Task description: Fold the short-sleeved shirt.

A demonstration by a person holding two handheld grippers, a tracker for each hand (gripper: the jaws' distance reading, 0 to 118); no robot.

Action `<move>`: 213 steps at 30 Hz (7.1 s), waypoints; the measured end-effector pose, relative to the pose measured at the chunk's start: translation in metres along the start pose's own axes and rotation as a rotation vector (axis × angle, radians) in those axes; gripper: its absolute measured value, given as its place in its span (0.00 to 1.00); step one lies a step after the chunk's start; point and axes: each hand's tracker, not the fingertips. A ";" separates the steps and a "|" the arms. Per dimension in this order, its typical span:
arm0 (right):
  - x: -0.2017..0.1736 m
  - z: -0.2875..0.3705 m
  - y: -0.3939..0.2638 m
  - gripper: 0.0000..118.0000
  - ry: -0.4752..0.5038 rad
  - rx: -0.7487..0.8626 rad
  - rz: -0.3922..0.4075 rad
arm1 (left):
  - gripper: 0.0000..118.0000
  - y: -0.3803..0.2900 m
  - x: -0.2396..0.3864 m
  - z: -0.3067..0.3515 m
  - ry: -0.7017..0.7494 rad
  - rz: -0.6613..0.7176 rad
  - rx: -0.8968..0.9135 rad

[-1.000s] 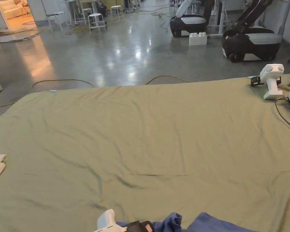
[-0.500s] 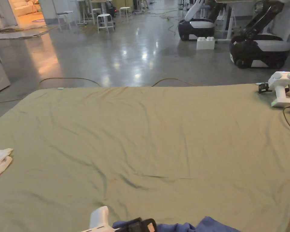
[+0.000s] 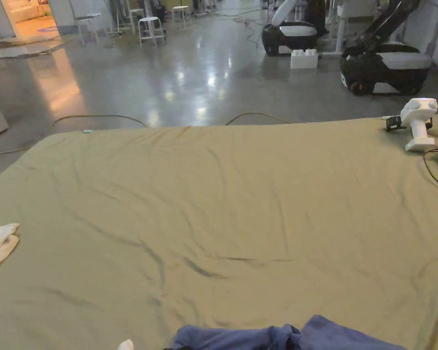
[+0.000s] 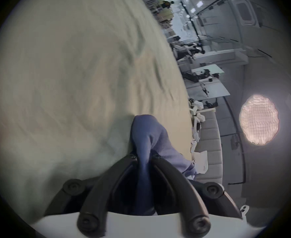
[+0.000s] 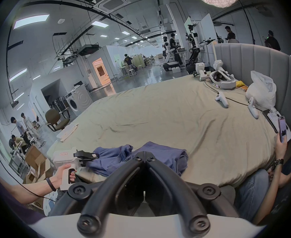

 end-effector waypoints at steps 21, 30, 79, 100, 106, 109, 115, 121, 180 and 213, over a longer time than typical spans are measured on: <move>0.020 -0.053 0.013 0.00 0.065 -0.008 -0.065 | 0.08 -0.099 0.154 0.028 -0.002 -0.618 -0.031; 0.041 -0.012 -0.023 0.00 -0.056 -0.073 -0.045 | 0.69 -0.147 0.152 -0.070 0.058 -0.478 -0.169; -0.029 -0.291 -0.038 0.00 -0.029 -0.678 0.257 | 0.35 -0.074 0.068 -0.045 0.134 -0.373 -0.165; 0.001 -0.210 -0.002 0.00 0.191 -0.464 -0.240 | 0.72 0.183 -0.009 0.113 0.826 -0.335 0.069; -0.003 -0.178 0.032 0.00 0.170 -0.310 0.019 | 0.75 0.138 0.058 0.177 0.668 -0.507 0.293; -0.001 -0.153 0.053 0.00 0.051 -0.188 0.134 | 0.75 0.061 0.124 0.230 0.413 -0.768 0.432; -0.007 -0.082 0.098 0.00 0.020 0.191 0.104 | 0.74 -0.059 0.206 0.245 0.360 -1.058 0.949; -0.020 -0.028 0.119 0.00 -0.041 0.410 0.203 | 0.29 -0.107 0.231 0.210 0.410 -1.021 1.161; -0.047 -0.021 0.132 1.00 -0.019 0.517 0.225 | 1.00 -0.128 0.264 0.191 0.180 -1.105 0.944; -0.030 -0.017 0.165 1.00 -0.109 0.199 -0.321 | 1.00 -0.119 0.255 0.201 0.167 -1.003 0.916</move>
